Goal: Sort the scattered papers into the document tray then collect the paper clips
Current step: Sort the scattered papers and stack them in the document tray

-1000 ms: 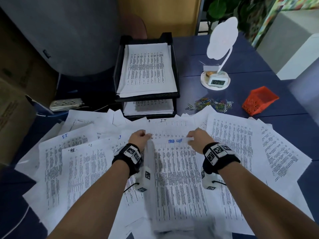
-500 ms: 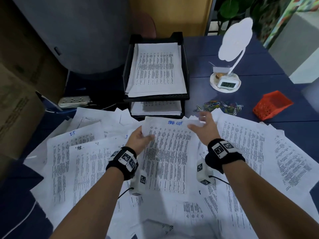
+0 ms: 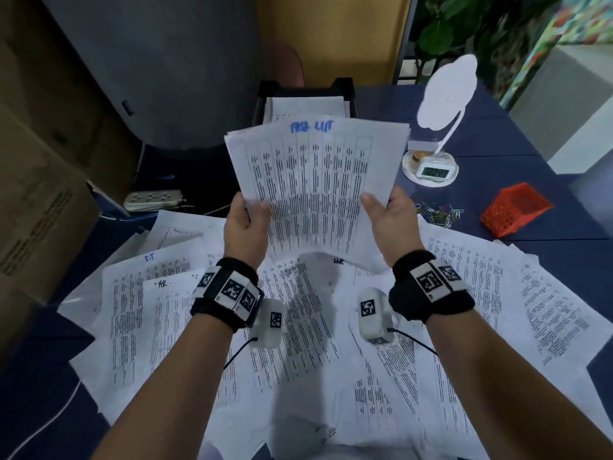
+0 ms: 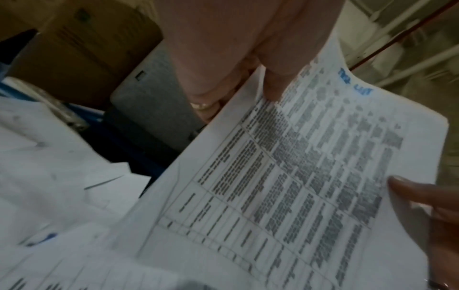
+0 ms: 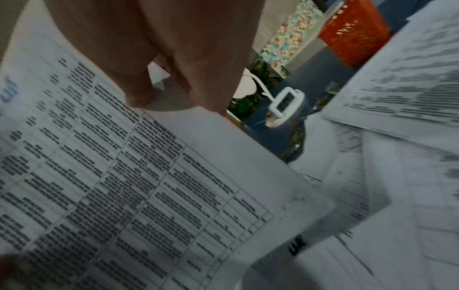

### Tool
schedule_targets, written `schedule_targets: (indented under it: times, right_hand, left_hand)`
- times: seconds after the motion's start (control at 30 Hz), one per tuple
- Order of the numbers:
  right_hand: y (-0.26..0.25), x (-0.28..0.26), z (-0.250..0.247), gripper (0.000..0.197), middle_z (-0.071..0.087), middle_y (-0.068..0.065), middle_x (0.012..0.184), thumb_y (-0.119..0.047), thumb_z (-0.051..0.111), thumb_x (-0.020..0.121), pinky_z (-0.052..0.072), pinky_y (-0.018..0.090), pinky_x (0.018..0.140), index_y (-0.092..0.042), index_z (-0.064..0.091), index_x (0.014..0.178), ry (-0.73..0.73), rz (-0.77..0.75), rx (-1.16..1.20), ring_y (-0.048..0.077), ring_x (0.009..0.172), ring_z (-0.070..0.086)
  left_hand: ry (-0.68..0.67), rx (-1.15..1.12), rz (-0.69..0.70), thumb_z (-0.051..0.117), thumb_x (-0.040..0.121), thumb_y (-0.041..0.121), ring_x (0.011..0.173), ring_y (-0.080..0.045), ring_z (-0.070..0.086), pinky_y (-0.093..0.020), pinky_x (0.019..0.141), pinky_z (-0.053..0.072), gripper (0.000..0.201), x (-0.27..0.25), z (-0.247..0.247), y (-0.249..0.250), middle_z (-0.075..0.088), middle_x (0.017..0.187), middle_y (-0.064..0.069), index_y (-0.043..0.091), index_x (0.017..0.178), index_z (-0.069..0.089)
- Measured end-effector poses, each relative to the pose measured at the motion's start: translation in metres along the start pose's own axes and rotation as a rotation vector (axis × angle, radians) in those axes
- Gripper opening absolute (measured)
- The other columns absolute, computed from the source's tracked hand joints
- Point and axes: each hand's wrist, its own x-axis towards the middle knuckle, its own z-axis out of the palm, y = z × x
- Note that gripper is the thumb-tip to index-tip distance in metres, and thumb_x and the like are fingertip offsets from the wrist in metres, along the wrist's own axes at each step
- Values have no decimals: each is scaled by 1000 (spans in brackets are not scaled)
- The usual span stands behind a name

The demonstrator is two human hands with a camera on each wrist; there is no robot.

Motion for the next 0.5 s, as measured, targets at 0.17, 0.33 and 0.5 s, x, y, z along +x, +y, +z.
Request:
schedule_targets:
  times: [0.17, 0.33, 0.5]
  right_hand:
    - [7, -9, 3, 27, 64, -4, 96, 4, 55, 87, 50, 26, 81, -22, 52, 95, -27, 42, 28, 11, 88, 62]
    - [25, -17, 3, 32, 62, 8, 111, 4, 52, 85, 49, 38, 91, -16, 46, 110, -57, 146, -32, 25, 103, 60]
    - [46, -20, -1, 30, 64, 5, 114, -14, 61, 85, 45, 42, 99, -18, 50, 113, -122, 249, -132, 24, 107, 59]
  left_hand:
    - [12, -14, -60, 57, 92, 7, 84, 1, 60, -23, 79, 49, 22, -12, 1, -8, 61, 92, 15, 26, 101, 49]
    - [-14, 9, -197, 58, 93, 13, 94, -7, 60, -26, 83, 49, 25, -14, 7, -13, 63, 103, 6, 23, 115, 52]
    - [55, -87, -241, 54, 96, 14, 93, -17, 62, -37, 86, 54, 27, -10, 0, -7, 66, 98, 0, 0, 118, 55]
